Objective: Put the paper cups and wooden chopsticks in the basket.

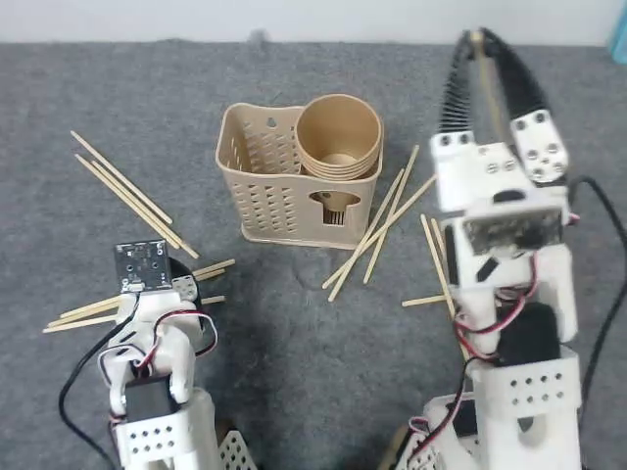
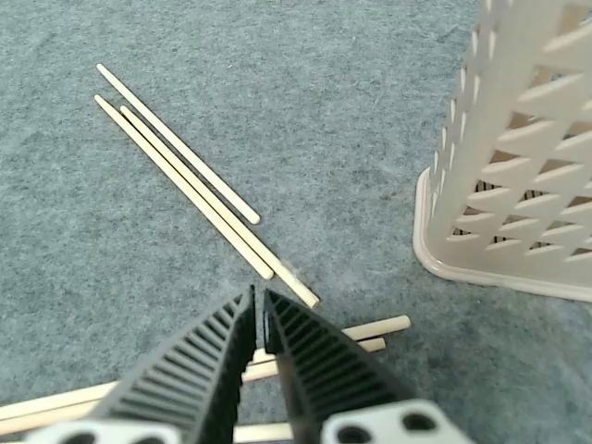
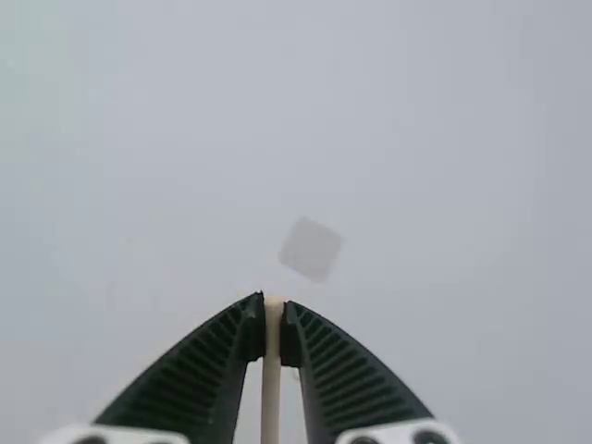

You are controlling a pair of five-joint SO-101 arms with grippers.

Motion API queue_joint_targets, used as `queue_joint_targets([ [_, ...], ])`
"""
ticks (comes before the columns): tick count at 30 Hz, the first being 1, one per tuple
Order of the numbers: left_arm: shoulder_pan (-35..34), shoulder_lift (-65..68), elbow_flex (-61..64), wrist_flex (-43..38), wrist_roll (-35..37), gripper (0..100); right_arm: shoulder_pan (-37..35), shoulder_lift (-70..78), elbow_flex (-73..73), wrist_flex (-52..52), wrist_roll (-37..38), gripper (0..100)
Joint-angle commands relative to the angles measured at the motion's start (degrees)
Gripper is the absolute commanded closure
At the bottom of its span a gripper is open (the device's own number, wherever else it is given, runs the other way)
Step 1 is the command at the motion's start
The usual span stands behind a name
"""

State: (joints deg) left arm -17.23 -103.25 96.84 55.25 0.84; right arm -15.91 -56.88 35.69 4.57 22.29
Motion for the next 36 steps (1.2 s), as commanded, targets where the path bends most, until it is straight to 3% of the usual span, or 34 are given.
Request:
queue_joint_targets([
  [1, -0.4, -0.5, -0.2, -0.4, 0.2, 98, -4.7, -1.5, -0.8, -3.6, -0.4, 99.0],
  [4, -0.4, -0.5, -0.2, -0.4, 0.2, 98, -8.0, -1.5, -1.1, -7.1, -3.4, 98.9],
  [10, -0.4, -0.5, -0.2, -0.4, 0.2, 98, -10.3, 6.3, -11.8, -7.9, -18.7, 99.1],
  [17, -1.6, -0.5, -0.2, -0.7, 0.2, 98, -10.3, 19.0, -29.2, 2.9, -35.6, 99.1],
  [25, -1.6, -0.5, -0.2, -0.7, 0.2, 98, -11.6, 29.2, -34.4, 6.9, -40.5, 99.1],
  [36, -1.6, -0.5, -0.2, -0.7, 0.2, 98, -16.3, 36.7, -23.6, 3.3, -40.5, 99.1],
])
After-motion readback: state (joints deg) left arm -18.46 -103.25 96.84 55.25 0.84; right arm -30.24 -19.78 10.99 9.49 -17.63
